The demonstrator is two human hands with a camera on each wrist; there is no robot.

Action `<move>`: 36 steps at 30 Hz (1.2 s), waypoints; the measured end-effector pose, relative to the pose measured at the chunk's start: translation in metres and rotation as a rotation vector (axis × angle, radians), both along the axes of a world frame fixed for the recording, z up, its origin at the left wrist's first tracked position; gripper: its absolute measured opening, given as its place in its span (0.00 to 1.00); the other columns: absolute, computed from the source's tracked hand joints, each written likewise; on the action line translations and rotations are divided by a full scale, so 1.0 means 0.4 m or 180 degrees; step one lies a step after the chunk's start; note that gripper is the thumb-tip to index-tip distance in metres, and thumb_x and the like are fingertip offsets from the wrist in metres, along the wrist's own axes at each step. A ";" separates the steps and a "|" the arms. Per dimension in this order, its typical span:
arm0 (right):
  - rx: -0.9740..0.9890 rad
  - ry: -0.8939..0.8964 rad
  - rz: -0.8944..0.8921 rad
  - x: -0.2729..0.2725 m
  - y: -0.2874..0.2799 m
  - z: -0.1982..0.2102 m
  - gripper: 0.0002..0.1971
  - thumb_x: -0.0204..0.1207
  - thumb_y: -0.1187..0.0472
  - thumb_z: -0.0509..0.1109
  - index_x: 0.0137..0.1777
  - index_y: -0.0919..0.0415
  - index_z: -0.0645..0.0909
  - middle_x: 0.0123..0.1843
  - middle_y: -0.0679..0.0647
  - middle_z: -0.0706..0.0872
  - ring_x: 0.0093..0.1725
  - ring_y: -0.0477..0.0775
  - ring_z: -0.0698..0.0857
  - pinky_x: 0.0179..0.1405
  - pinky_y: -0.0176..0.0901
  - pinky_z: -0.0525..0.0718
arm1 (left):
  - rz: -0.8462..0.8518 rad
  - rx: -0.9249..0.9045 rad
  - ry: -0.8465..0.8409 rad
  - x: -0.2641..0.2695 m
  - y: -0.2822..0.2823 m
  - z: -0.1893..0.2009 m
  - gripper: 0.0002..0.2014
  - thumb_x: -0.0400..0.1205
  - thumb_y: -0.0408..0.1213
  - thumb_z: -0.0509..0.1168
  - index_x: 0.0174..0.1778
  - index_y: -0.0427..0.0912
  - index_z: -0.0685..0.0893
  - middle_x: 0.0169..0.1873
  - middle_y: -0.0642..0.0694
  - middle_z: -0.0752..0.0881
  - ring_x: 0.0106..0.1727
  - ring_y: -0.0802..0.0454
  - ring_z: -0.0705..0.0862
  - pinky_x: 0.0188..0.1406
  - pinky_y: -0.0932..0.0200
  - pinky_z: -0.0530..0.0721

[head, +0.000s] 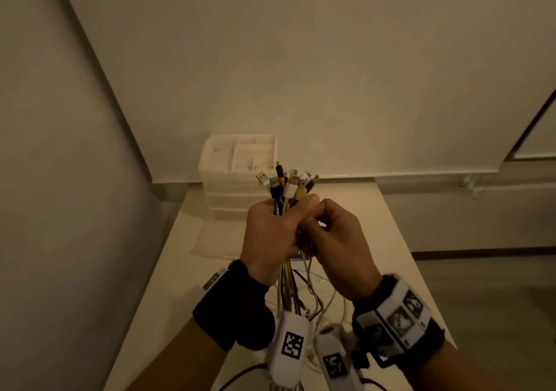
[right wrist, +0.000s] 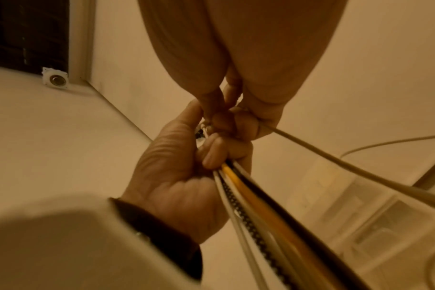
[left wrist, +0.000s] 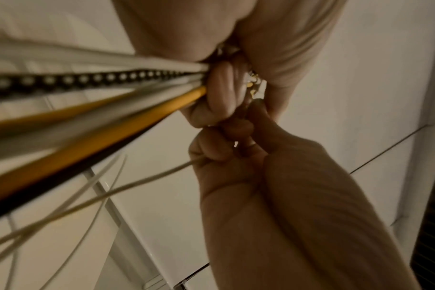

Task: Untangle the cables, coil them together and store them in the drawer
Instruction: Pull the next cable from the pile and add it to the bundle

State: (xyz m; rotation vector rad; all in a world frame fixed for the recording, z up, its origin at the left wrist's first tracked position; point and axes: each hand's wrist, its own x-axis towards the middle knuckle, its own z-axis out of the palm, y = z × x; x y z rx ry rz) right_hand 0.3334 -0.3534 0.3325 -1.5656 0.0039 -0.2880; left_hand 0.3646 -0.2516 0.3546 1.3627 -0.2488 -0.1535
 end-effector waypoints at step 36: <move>0.0649 0.0103 0.0820 0.013 -0.068 -0.065 0.17 0.77 0.55 0.63 0.37 0.70 0.80 0.30 0.60 0.70 0.28 0.55 0.67 0.32 0.46 0.67 | 0.0339 0.1116 -0.0916 -0.036 0.045 -0.045 0.08 0.81 0.31 0.69 0.37 0.47 0.86 0.21 0.60 0.83 0.24 0.65 0.81 0.26 0.75 0.74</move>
